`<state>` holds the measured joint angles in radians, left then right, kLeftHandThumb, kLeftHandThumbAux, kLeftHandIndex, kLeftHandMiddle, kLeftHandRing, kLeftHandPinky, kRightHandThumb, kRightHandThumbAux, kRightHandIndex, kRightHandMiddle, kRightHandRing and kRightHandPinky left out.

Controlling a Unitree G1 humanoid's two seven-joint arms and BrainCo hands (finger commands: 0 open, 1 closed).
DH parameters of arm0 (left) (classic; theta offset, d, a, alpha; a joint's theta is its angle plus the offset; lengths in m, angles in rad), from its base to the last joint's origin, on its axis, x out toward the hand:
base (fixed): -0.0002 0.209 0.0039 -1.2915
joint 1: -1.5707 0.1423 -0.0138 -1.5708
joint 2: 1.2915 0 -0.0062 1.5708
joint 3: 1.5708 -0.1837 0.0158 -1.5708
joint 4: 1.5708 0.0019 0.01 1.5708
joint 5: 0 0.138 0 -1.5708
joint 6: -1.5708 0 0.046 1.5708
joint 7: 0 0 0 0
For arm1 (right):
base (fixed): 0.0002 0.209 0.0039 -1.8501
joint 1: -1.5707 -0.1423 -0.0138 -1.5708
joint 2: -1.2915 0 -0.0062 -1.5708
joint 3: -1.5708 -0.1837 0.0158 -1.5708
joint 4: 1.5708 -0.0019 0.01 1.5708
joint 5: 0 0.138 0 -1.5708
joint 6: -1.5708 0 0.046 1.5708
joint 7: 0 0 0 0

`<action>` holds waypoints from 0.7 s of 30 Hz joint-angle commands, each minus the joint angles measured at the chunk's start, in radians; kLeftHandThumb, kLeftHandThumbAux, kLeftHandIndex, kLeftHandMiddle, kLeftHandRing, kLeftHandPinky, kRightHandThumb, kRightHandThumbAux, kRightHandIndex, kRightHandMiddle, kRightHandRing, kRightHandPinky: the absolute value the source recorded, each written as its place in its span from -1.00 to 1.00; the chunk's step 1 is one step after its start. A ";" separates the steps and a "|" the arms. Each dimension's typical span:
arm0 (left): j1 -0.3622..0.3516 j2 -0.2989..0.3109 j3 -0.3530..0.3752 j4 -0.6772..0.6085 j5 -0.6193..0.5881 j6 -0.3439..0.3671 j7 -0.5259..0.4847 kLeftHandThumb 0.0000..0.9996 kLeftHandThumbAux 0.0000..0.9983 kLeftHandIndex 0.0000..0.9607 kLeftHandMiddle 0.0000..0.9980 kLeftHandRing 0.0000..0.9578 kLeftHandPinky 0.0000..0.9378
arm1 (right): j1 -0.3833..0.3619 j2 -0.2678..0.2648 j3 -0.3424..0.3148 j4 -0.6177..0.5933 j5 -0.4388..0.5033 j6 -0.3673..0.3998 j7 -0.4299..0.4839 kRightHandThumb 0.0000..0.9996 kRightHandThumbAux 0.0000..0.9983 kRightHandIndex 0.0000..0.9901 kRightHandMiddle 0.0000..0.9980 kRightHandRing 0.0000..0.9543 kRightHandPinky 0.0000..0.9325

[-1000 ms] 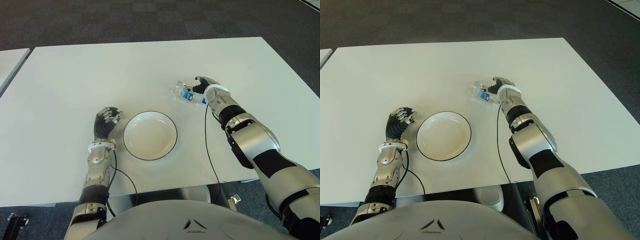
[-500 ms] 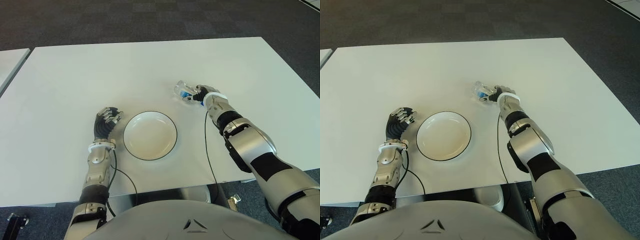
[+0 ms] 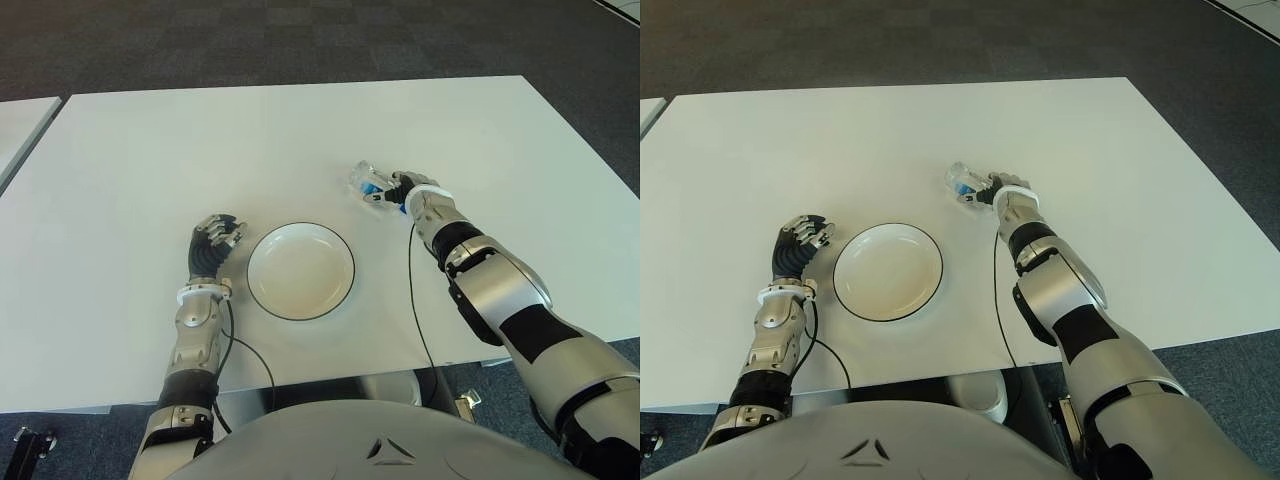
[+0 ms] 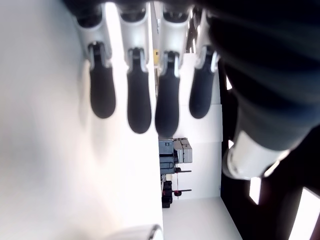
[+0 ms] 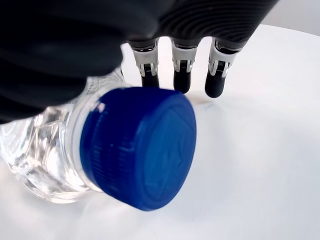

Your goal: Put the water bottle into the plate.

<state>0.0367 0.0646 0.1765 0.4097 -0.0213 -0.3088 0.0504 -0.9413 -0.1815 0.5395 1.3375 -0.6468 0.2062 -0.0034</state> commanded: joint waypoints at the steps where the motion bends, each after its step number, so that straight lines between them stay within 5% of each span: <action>1: 0.019 -0.013 0.000 0.012 -0.009 0.042 0.010 0.41 0.43 -0.11 0.03 0.06 0.08 | 0.036 0.008 0.025 0.022 -0.024 -0.016 0.038 0.07 -0.38 -1.00 -1.00 -1.00 -1.00; 21: 0.011 -0.012 0.002 0.019 -0.013 0.043 0.009 0.41 0.44 -0.11 0.05 0.06 0.08 | 0.049 -0.014 0.123 0.039 -0.109 -0.036 0.064 0.11 -0.26 -1.00 -1.00 -1.00 -0.82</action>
<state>0.0346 0.0627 0.1776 0.4044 -0.0236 -0.2990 0.0551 -0.9493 -0.1991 0.6432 1.3427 -0.7305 0.1746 0.0233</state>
